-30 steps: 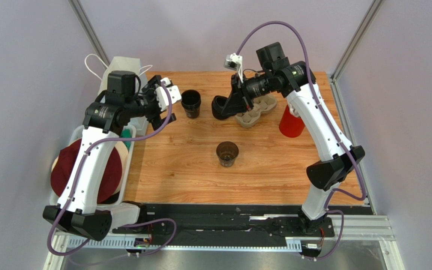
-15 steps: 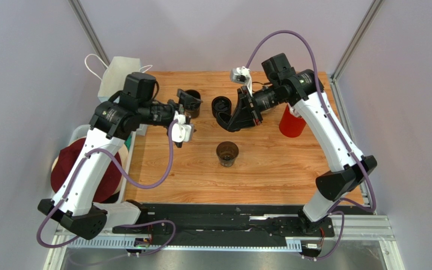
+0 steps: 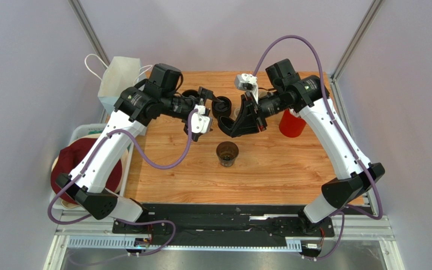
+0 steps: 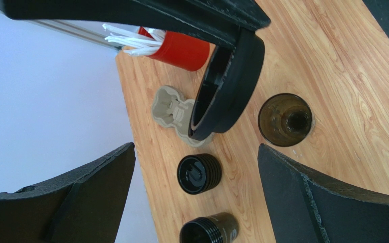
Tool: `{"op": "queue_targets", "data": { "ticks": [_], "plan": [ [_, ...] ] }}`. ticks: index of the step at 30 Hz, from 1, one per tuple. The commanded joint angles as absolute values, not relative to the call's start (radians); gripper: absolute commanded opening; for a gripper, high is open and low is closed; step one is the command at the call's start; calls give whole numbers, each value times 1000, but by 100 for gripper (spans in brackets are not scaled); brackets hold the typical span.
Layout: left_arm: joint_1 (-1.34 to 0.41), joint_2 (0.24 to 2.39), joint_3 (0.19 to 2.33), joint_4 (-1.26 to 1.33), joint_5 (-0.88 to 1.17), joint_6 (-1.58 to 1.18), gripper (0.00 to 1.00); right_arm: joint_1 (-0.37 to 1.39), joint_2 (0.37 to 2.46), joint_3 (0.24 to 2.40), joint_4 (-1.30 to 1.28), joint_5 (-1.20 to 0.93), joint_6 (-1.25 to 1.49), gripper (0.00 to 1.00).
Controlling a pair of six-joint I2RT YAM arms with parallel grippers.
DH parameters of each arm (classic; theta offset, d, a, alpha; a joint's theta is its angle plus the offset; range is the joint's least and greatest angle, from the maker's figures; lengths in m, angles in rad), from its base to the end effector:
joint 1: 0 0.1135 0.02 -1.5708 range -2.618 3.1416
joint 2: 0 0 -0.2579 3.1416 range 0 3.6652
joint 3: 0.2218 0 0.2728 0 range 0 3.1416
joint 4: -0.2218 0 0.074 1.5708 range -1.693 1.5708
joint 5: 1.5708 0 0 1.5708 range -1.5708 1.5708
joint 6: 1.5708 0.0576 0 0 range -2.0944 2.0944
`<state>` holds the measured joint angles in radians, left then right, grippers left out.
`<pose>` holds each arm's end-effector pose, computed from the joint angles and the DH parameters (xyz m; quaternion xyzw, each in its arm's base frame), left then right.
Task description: Pack the takeout coffee
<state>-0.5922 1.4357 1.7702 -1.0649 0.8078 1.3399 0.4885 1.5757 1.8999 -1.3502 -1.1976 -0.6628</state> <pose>0.2271 -0.2030 0.4372 0.7818 0.3454 -0.1970 0.4802 0.2430 0.1899 0.4318 -0.5603 0.5848 0.5215 0.2686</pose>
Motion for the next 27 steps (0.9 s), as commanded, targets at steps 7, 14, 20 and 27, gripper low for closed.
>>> {"op": "queue_targets", "data": {
  "ticks": [7,14,20,27],
  "plan": [
    [-663,1500,1865,-1115,896,1336,99,489,1548,1908,-1489,-1243,-715,4],
    [-707,1543,1921,-1158,867,1336,91,476,1517,1898,-1488,-1252,-727,4],
    [-724,1551,1927,-1154,847,1301,77,456,1500,1876,-1483,-1252,-736,4],
    [-741,1552,1933,-1144,825,1269,71,422,1516,1875,-1485,-1264,-736,4]
  ]
}}
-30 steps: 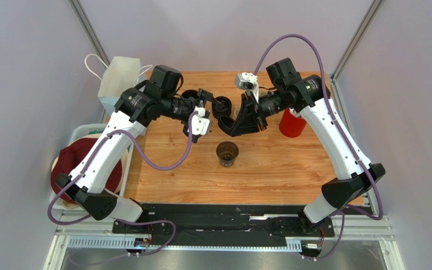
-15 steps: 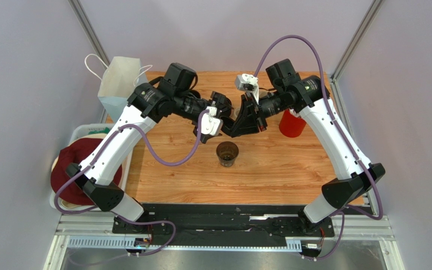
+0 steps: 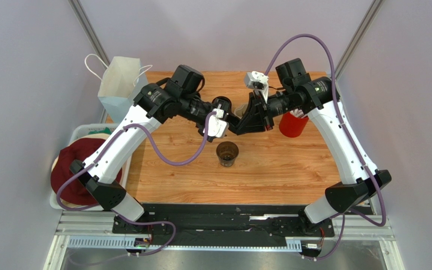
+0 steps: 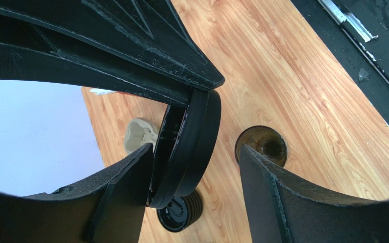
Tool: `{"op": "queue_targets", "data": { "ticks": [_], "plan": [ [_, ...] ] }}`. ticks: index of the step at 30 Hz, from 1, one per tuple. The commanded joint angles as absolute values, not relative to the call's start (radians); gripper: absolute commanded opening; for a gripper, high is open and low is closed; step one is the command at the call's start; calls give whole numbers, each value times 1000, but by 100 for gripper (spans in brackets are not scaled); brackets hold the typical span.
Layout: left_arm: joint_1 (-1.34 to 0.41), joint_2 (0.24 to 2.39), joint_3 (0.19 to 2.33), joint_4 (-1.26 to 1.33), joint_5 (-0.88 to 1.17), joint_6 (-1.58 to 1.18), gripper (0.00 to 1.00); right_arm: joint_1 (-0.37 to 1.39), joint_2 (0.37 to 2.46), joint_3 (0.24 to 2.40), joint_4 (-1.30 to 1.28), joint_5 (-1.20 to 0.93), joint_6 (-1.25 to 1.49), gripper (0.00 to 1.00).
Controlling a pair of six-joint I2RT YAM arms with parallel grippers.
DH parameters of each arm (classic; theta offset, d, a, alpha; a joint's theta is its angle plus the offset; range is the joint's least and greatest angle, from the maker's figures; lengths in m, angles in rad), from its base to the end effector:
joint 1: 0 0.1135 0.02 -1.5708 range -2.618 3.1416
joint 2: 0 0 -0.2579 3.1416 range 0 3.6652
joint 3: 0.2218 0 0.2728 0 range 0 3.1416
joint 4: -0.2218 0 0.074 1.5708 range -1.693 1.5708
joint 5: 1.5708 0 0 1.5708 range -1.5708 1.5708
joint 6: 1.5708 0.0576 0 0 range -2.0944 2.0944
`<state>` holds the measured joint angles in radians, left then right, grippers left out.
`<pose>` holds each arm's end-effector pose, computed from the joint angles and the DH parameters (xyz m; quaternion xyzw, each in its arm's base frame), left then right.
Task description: Pack the takeout coffee
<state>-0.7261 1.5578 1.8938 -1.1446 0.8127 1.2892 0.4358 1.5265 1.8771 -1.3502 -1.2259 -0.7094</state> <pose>0.2164 -0.2481 0.4336 0.7995 0.3309 -0.2575 0.4301 0.2386 0.1709 0.4403 -0.5615 0.5718 0.5154 0.3036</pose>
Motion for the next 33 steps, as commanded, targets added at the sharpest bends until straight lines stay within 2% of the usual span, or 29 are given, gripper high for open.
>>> {"op": "queue_targets", "data": {
  "ticks": [1,3,5,7,14,16,18,19,27,30,31,33],
  "plan": [
    [-744,1554,1934,-1146,821,1267,70,420,1519,1876,-1485,-1266,-738,4],
    [-750,1554,1934,-1144,819,1262,68,414,1519,1878,-1483,-1269,-738,5],
    [-753,1557,1939,-1144,816,1258,61,411,1520,1876,-1485,-1270,-736,5],
    [-758,1562,1944,-1143,808,1249,43,411,1519,1873,-1483,-1273,-738,5],
    [-770,1578,1960,-1152,796,1243,43,394,1520,1871,-1482,-1278,-738,5],
    [-772,1580,1963,-1158,790,1241,35,391,1520,1878,-1479,-1269,-736,8],
    [-773,1582,1962,-1161,784,1239,29,380,1526,1903,-1473,-1243,-715,24],
    [-773,1580,1960,-1163,772,1235,28,374,1529,1914,-1470,-1230,-710,35],
    [-775,1546,1971,-1128,622,1031,27,268,1439,1944,-1323,-1048,-554,61],
    [-773,1537,1973,-1118,502,875,29,268,1324,1832,-1153,-889,-481,76],
    [-773,1537,1970,-1120,465,836,29,268,1290,1750,-1041,-850,-474,84],
    [-766,1543,1968,-1143,396,720,29,270,1247,1732,-1011,-786,-497,85]
  ]
}}
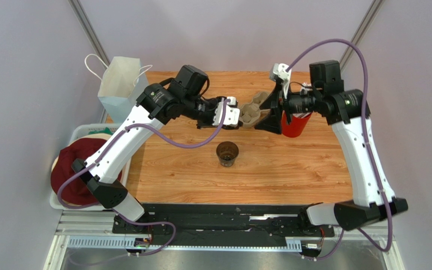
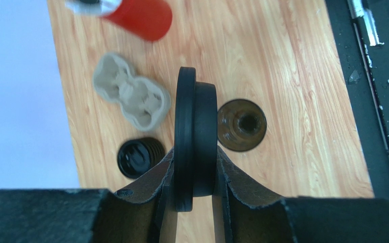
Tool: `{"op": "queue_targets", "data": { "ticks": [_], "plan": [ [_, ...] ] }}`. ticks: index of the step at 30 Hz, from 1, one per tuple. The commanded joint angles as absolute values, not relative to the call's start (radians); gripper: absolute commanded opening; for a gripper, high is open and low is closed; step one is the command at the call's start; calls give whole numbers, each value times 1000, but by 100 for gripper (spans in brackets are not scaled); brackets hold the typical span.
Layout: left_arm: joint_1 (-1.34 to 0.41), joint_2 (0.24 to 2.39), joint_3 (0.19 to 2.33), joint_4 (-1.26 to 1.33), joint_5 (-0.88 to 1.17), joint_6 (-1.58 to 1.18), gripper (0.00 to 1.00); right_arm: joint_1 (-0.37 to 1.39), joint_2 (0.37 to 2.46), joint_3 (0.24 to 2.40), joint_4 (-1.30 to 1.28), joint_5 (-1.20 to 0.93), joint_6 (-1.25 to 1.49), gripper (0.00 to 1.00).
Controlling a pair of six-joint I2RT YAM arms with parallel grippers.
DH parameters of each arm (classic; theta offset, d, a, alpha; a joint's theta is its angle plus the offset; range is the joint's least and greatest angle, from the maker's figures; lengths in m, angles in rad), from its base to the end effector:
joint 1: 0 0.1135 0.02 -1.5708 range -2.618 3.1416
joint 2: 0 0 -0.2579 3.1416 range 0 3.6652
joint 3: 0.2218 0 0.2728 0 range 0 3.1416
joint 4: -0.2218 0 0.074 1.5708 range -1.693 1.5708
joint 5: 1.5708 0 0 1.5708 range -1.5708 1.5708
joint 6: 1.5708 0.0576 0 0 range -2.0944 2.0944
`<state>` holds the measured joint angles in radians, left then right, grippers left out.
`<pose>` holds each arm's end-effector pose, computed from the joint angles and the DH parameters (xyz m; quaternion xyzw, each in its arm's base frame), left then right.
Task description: Pack the takeout coffee
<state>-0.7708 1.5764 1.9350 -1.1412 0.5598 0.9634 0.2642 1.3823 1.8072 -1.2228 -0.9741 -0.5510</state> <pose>0.2202 -0.2565 0.4344 0.7452 0.4933 -0.2184 0.3919 0.2421 0.1148 0.4551 -0.4864 0.6816 0.3815 0.3916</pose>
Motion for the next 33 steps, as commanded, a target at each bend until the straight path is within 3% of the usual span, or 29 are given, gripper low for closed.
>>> {"op": "queue_targets", "data": {
  "ticks": [1,6,12,16,23,33],
  "plan": [
    [-756,1546,1959,-1155,397,692,29,271,1250,1736,-1015,-767,-494,85],
    [-615,1598,1910,-1132,610,434,29,365,1224,1640,-951,-591,-570,83],
    [-538,1796,2035,-1169,790,233,27,595,1227,1530,-908,-295,-696,74],
    [-531,1894,2100,-1190,896,132,25,650,1236,1517,-884,-285,-715,65],
    [-531,1913,2076,-1146,900,52,26,661,1264,1471,-884,-382,-799,58],
    [-534,1901,2037,-1109,959,6,27,751,1345,1459,-844,-390,-824,57]
  ]
}}
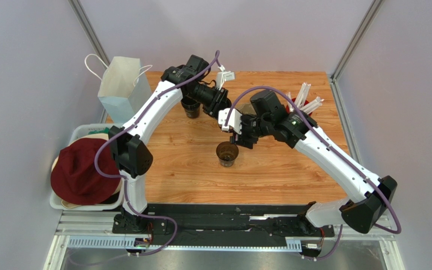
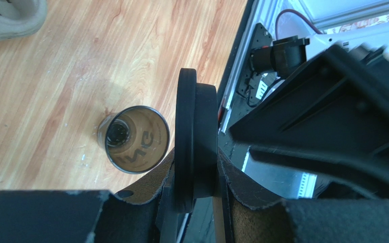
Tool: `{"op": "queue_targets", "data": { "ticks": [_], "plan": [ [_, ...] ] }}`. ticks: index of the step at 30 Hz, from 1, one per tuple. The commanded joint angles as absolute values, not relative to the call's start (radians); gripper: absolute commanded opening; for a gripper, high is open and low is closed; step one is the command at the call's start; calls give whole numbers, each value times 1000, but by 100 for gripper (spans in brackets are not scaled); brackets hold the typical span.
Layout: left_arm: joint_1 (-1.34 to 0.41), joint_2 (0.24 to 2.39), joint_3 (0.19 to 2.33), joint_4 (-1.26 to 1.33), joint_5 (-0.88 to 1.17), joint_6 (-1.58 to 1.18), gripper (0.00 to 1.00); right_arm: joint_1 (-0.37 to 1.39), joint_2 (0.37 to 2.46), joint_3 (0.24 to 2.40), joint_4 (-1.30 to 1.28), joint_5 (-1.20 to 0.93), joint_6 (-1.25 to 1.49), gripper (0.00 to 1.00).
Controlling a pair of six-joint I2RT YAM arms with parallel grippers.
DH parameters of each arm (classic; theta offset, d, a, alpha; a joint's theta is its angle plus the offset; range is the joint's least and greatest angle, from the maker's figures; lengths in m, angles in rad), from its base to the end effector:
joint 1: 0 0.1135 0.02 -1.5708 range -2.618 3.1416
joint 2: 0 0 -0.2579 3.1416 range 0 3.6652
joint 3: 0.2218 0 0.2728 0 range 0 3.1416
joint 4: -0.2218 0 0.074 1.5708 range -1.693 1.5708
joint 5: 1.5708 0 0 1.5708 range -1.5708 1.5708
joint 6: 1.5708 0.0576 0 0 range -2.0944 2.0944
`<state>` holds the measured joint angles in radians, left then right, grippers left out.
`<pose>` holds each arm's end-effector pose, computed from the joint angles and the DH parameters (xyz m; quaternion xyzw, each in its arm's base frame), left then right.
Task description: Pack the takeout coffee
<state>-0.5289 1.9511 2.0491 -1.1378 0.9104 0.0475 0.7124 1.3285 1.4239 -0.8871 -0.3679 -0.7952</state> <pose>0.3483 -0.2563 0.3445 0.3569 0.7982 -0.4682 0.1277 0.2189 0.2164 0.3581 -0.6731 0.6156 0.1536 0.3800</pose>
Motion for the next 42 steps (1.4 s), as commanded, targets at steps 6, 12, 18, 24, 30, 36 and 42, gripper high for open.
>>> {"op": "queue_targets", "data": {
  "ticks": [6,12,18,24,30,36,42],
  "plan": [
    [-535,1898,2031,-1103,969,6,27,770,1384,1482,-854,-377,-834,57],
    [-535,1875,2020,-1100,977,5,27,770,1388,1453,-821,-333,-839,54],
    [-535,1865,2011,-1098,979,6,27,769,1379,1459,-815,-298,-839,53],
    [-535,1855,2011,-1103,983,12,27,769,1374,1428,-782,-250,-850,52],
    [-535,1839,2002,-1101,985,14,27,762,1371,1398,-755,-227,-850,49],
    [-535,1841,2003,-1103,994,15,27,761,1376,1378,-716,-222,-838,39],
    [-535,1845,2009,-1104,1008,15,27,761,1385,1371,-680,-207,-822,29]
  ]
}}
